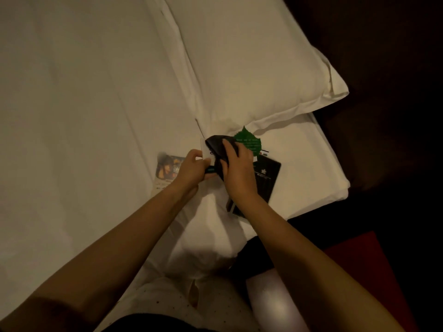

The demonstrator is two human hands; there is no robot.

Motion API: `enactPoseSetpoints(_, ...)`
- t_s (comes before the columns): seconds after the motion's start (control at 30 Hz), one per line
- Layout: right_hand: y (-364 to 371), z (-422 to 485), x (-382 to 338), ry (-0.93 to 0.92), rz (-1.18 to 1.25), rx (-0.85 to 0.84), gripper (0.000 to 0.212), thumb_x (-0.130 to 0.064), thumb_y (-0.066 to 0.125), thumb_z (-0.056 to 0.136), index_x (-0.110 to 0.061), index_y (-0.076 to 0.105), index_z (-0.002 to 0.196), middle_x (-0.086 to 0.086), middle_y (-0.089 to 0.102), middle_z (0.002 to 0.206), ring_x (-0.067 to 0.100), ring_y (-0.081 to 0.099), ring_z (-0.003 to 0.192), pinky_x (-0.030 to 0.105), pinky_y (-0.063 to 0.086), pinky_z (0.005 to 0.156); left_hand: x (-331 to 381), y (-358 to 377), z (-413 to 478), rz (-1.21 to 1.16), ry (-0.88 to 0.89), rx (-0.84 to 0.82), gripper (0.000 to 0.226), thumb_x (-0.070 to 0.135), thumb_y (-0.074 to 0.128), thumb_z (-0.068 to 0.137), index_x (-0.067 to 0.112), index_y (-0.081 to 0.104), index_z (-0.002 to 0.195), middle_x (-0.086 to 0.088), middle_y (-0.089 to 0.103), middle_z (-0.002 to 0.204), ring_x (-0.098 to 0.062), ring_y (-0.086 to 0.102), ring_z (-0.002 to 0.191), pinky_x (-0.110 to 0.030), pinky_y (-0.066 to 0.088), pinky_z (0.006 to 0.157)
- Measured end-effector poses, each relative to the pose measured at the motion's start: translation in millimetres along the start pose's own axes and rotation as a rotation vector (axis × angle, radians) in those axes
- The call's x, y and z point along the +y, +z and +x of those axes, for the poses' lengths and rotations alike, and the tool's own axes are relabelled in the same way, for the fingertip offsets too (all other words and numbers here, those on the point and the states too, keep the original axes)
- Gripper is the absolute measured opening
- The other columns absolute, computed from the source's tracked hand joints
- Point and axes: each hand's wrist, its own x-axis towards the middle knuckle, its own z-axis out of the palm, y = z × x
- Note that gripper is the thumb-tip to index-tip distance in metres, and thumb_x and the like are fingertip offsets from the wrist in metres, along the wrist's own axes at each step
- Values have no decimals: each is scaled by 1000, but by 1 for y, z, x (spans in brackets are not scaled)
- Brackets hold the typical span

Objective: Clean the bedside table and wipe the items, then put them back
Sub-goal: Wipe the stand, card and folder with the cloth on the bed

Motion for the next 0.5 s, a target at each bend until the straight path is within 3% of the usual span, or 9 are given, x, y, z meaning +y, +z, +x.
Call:
enactPoseSetpoints(0.07, 0, -5, -15, -78, -48, 41, 56, -6, 45, 95, -17, 26, 147, 15, 23, 154, 29, 21, 141, 37, 23, 117, 17, 2, -10, -50, 20, -21, 22, -7, 41, 91, 9, 53, 99, -17, 61, 99, -22, 63, 83, -22, 59, 59)
enactPoseSetpoints(0.13, -5, -8, -27, -152, -73, 89, 62, 1, 50, 90, -19, 31, 146, 15, 27, 153, 31, 22, 141, 40, 23, 117, 29, 3, -17, -115, 44, -74, 46, -13, 37, 88, 10, 52, 125, -14, 62, 107, -23, 63, 91, -20, 59, 60)
enactPoseSetpoints(0.2, -16, -8, -33, -213, -93, 158, 64, 2, 56, 84, -18, 38, 142, 17, 35, 149, 35, 29, 138, 45, 27, 112, 38, 4, -24, -163, 83, -115, 53, -15, 36, 87, 10, 49, 131, -12, 62, 109, -22, 62, 92, -19, 59, 60)
enactPoseSetpoints(0.3, -33, -5, -32, -254, -130, 243, 63, 2, 56, 83, -18, 40, 141, 17, 39, 147, 36, 34, 136, 46, 30, 111, 51, 8, -33, -163, 131, -109, 38, -10, 40, 89, 9, 52, 120, -13, 62, 109, -21, 65, 89, -23, 60, 65)
enactPoseSetpoints(0.37, -44, 0, -26, -210, -130, 311, 63, 2, 55, 84, -18, 40, 141, 16, 39, 147, 34, 35, 136, 45, 31, 111, 57, 8, -35, -135, 152, -88, 18, -5, 41, 93, 8, 51, 100, -20, 59, 109, -23, 65, 86, -26, 61, 64)
enactPoseSetpoints(0.5, -65, 10, -1, -58, -113, 372, 55, -7, 47, 94, -21, 33, 145, 11, 34, 150, 29, 33, 135, 43, 34, 110, 67, 0, -37, -117, 222, -133, 21, -2, 39, 96, 12, 47, 82, -20, 58, 108, -22, 65, 85, -24, 61, 63)
